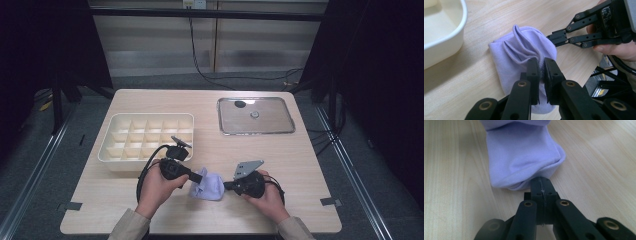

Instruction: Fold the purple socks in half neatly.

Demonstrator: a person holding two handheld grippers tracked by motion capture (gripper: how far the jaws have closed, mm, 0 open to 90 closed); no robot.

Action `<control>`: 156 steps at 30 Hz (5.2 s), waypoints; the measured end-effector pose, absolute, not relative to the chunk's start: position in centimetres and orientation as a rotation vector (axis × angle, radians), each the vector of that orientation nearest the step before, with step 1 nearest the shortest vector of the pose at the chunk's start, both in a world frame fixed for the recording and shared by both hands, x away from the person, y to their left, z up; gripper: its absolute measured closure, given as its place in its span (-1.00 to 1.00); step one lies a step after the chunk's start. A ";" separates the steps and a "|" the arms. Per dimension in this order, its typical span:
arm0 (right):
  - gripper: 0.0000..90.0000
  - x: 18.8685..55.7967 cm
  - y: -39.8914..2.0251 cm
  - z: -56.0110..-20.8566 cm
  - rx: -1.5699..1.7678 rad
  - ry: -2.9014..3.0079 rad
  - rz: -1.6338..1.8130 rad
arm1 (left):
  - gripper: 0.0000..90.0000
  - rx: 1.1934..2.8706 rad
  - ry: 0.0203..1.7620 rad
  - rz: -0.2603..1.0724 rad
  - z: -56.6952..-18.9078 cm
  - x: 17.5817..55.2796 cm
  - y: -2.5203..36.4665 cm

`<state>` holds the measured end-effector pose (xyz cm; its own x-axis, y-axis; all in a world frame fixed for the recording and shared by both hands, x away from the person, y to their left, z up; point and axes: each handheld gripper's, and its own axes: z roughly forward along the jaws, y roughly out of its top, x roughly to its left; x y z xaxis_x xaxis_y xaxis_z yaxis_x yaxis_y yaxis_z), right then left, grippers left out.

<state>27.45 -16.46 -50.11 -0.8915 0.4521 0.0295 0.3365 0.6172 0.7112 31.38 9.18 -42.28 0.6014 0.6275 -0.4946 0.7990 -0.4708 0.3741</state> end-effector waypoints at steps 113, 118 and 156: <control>1.00 27.5 -15.7 -50.3 0.635 2.688 1.166 | 0.58 2.322 1.039 -0.286 -44.3 31.0 5.4; 1.00 27.5 -15.7 -50.3 0.641 2.690 1.163 | 0.56 2.314 1.039 -0.287 -44.1 31.1 5.6; 0.98 27.4 -16.0 -50.1 0.643 2.694 1.143 | 0.33 2.336 1.064 -0.183 -44.9 31.3 6.7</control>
<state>27.38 -15.98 -50.15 -0.8978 0.4391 0.0324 0.3284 0.6188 0.7136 31.29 6.73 -44.95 0.6755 0.6537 -0.3412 0.7300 -0.5276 0.4344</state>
